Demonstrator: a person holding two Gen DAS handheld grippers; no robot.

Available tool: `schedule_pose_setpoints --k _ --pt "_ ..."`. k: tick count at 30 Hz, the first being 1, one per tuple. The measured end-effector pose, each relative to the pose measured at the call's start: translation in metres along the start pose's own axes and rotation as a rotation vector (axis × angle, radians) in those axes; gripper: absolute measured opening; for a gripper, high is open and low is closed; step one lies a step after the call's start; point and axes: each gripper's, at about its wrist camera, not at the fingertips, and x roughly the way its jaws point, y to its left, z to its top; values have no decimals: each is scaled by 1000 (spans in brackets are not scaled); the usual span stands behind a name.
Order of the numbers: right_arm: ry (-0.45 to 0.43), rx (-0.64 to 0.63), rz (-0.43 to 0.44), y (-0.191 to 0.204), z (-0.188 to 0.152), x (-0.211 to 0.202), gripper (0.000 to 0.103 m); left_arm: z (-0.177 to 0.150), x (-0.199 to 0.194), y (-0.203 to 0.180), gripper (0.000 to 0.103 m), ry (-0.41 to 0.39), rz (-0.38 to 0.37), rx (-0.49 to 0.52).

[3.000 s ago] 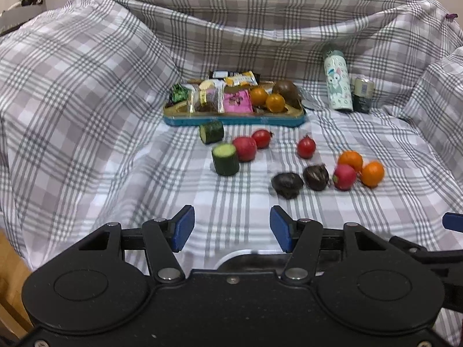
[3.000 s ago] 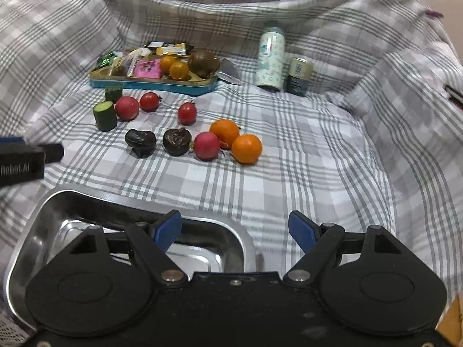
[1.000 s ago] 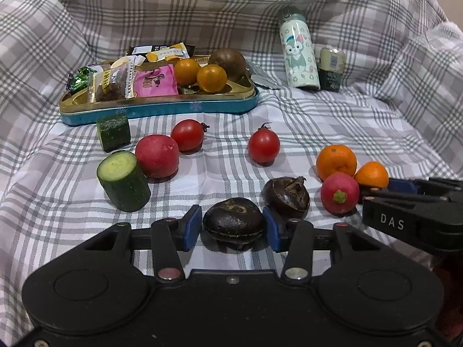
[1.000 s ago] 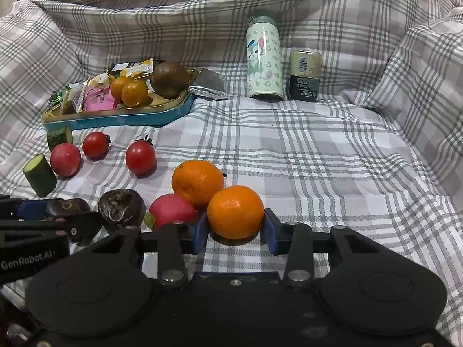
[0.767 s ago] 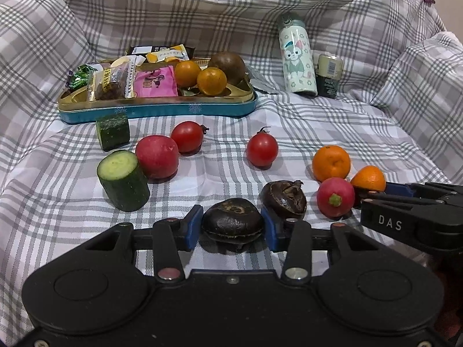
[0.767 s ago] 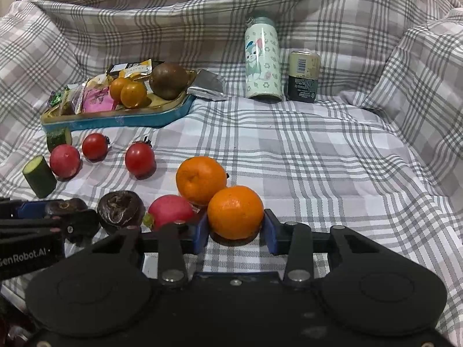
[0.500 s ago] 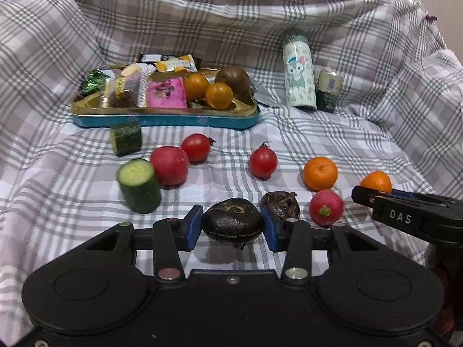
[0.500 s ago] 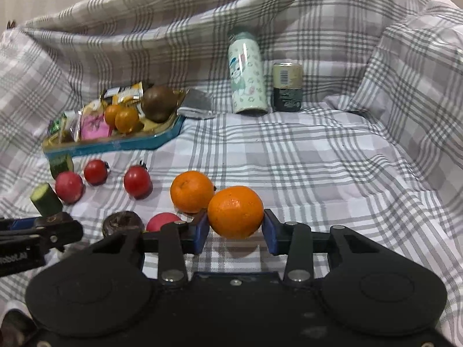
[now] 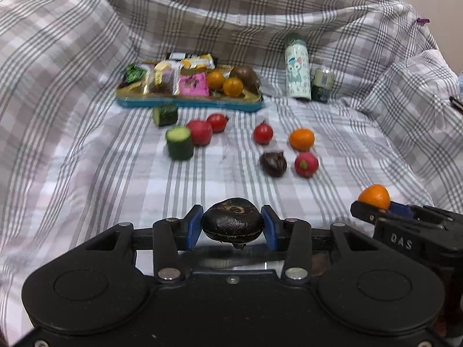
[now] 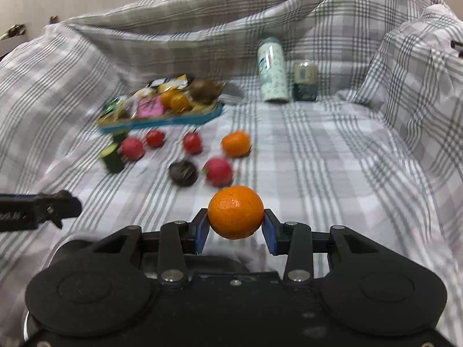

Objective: Organize fruits
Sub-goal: 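Carry the orange and plum over the steel tray and release both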

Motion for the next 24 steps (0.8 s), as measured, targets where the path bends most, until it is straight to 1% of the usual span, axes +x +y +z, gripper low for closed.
schedule_pose_setpoints --k 3,9,12,16,21,24 --pt "30 -7 14 2 -16 -15 41 -17 -6 -2 51 30 17 -7" --pt "118 -18 31 9 -40 -33 41 -46 -13 -7 51 123 17 -40" --pt "177 -18 26 15 -47 -37 41 -55 -15 -10 51 162 39 -47" --pt "244 -29 24 23 -54 -41 41 -61 -17 -10 51 187 38 -56" --pt "243 -89 7 34 -63 -47 41 -62 -21 -12 51 185 47 -37" --pt "240 -98 11 35 -66 -49 41 -63 -22 -13 51 183 46 -35"
